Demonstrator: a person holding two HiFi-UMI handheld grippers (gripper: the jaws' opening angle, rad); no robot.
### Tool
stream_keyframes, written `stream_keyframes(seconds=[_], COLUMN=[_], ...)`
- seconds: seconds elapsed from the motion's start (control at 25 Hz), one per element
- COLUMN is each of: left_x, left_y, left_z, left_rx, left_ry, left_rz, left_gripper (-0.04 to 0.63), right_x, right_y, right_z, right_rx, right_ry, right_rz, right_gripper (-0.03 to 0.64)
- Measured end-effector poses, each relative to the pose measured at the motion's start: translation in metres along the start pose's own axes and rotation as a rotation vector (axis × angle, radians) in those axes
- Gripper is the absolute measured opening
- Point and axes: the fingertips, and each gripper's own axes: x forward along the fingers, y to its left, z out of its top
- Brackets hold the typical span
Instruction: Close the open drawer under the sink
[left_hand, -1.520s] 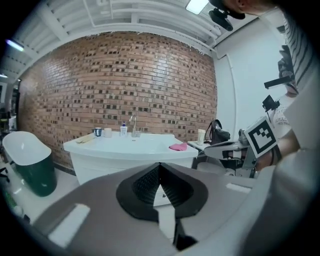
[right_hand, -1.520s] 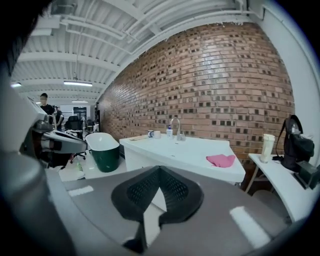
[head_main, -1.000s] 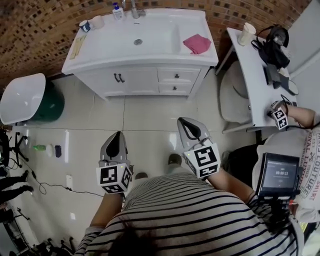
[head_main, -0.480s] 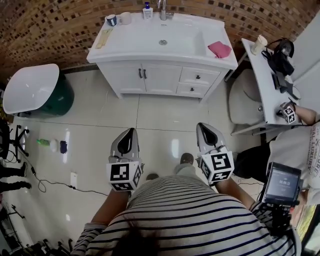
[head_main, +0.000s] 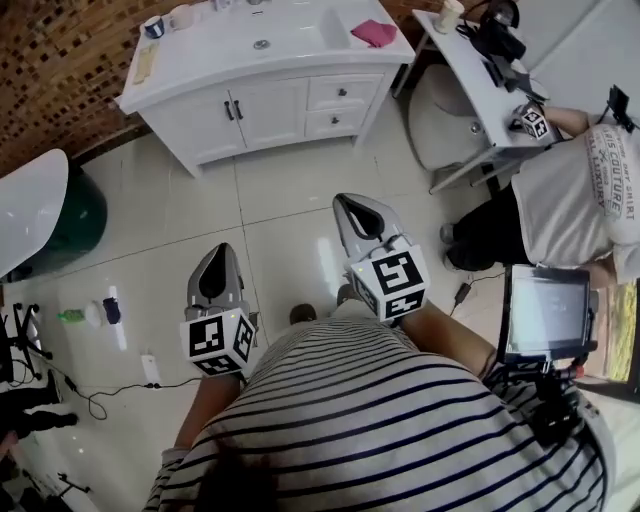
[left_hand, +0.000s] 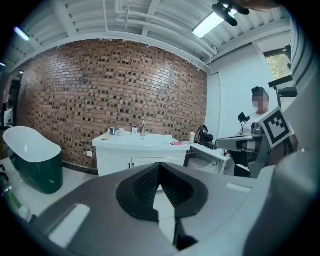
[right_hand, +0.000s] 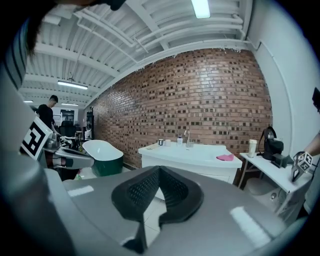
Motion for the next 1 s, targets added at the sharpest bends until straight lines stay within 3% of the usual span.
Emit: stream_keyframes(seconds=[0.16,1.0], left_x=[-0.011,-0.014], left_y=[-0.017,-0.075], left_z=[-0.001,0.015], left_rx=[0.002,0.020], left_ry=[-0.011,-0.061], left_rz=[-0.008,0.004], left_gripper=[0.015,0.015], right_x=[-0.022,-0.058], right_y=[0.004,-0.012], right_z=[0.006,0.008], right_rx=[-0.037,-0.017], right_ry=[-0.020,-0.065], right_rz=[0.021,0.107], right_gripper=[-0.002,-0.003])
